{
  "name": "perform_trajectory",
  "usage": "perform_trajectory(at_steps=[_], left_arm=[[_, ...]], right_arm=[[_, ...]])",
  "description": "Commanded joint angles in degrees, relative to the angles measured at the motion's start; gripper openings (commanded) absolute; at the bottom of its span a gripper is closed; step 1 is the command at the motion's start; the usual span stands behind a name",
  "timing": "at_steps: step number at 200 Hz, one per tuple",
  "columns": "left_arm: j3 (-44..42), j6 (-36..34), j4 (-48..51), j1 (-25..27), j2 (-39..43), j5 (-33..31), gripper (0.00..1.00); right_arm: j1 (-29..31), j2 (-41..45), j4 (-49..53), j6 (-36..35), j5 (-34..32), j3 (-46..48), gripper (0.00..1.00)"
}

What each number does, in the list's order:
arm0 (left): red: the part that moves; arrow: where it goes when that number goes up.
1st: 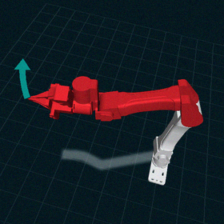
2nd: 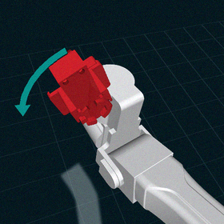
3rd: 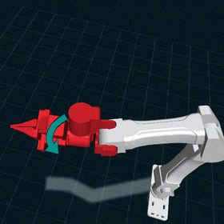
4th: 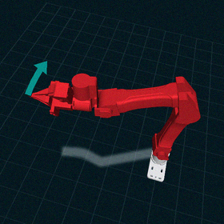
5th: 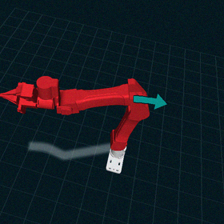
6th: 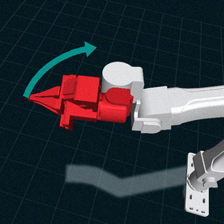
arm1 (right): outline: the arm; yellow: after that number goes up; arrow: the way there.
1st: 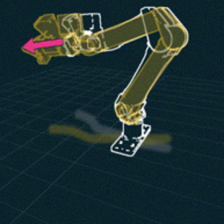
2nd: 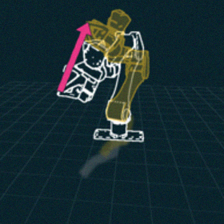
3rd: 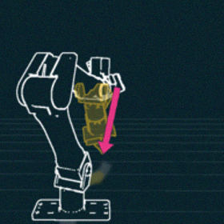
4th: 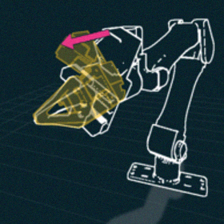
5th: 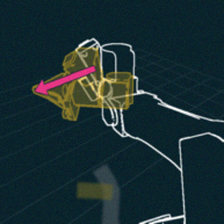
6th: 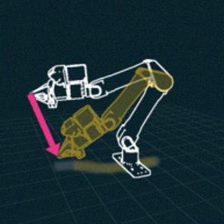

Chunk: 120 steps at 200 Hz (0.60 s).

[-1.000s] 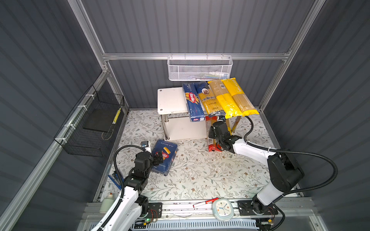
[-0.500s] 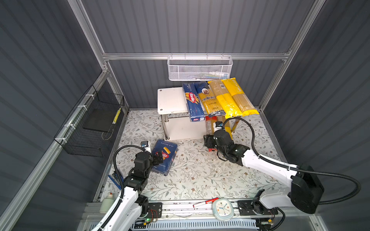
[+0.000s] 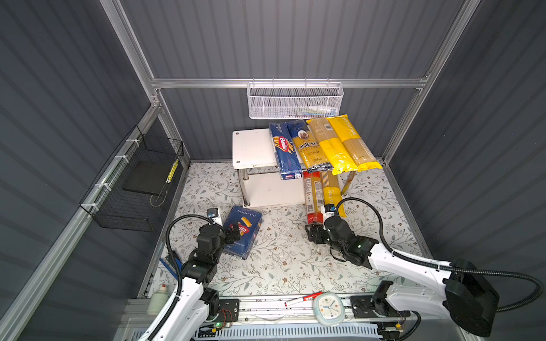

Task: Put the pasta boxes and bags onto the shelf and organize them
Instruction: 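Open the right gripper and draw it back from the standing bag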

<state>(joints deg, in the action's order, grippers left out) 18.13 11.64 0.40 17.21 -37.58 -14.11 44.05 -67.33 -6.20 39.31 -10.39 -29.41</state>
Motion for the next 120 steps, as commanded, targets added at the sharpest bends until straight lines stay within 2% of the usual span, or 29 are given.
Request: perform_trajectory(at_steps=[1,57,120], left_arm=[[0.5,-0.1,-0.1,0.0,-0.6,-0.3,1.00],[0.5,-0.1,-0.1,0.0,-0.6,-0.3,1.00],[0.4,-0.2,-0.2,0.0,-0.5,-0.2,1.00]], right_arm=[[-1.5,-0.7,-5.9,3.5,4.6,2.3,0.67],[-2.1,-8.0,-6.2,1.1,5.6,-2.4,0.69],[-7.6,-14.5,-9.4,2.0,9.7,-5.2,0.73]])
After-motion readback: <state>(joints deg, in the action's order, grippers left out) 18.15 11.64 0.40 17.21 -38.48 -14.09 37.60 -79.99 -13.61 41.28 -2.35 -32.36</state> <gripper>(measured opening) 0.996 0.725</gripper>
